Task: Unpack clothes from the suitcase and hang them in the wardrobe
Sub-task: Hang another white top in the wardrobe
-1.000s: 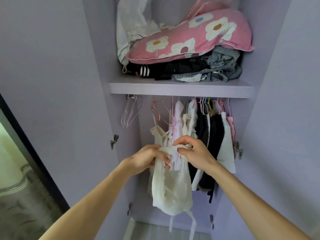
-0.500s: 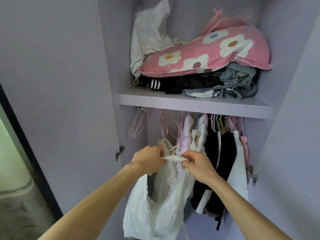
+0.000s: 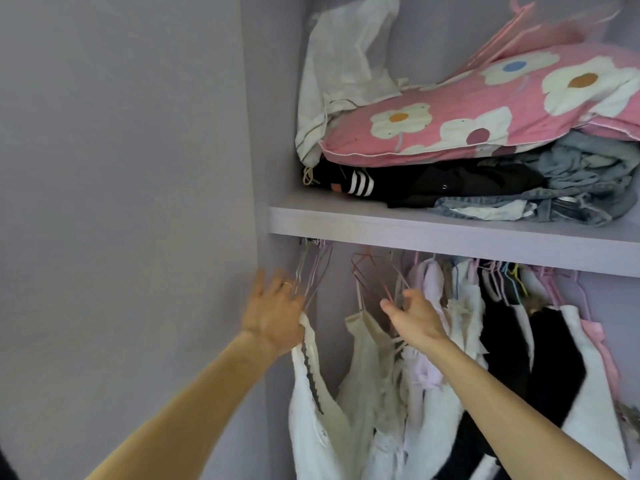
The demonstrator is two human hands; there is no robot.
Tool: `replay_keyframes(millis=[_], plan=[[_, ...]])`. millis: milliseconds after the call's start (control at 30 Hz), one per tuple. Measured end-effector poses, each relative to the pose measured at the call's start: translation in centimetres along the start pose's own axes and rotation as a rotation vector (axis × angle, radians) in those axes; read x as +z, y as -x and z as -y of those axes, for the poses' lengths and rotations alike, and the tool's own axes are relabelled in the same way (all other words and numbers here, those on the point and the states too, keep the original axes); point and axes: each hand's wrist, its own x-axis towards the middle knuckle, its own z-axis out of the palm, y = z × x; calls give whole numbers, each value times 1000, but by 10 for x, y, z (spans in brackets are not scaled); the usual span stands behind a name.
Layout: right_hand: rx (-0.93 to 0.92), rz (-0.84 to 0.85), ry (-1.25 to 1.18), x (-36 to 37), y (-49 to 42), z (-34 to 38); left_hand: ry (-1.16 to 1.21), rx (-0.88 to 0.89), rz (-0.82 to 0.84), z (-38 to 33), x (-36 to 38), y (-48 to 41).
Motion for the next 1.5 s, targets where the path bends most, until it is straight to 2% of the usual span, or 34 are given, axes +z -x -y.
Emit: replay_keyframes(millis=[100, 333, 467, 667, 800, 1033, 1233, 1367, 1500], plan=[[8, -75, 80, 29, -43, 8, -137, -48, 5, 26, 30, -24], [78, -99, 161, 88, -104, 4, -431, -60, -139, 49, 85, -45], [125, -89, 68, 121, -115, -7, -472, -57, -175, 49, 99, -47], [15, -396, 61, 132, -119, 14, -518, -74, -215, 49, 103, -54], [-72, -436, 82, 152, -117, 22, -547, -88, -232, 51, 110, -56], [-120, -559, 93, 184, -118, -16, -544, -92, -249, 51, 114, -57], [-141, -611, 32, 175, -139, -7, -568, -104, -249, 53, 117, -59], [-177, -603, -5, 172, -136, -3, -589, -108, -238, 53, 115, -63], [-221, -535, 62, 191, -123, -23, -620, -107, -225, 50, 117, -59]])
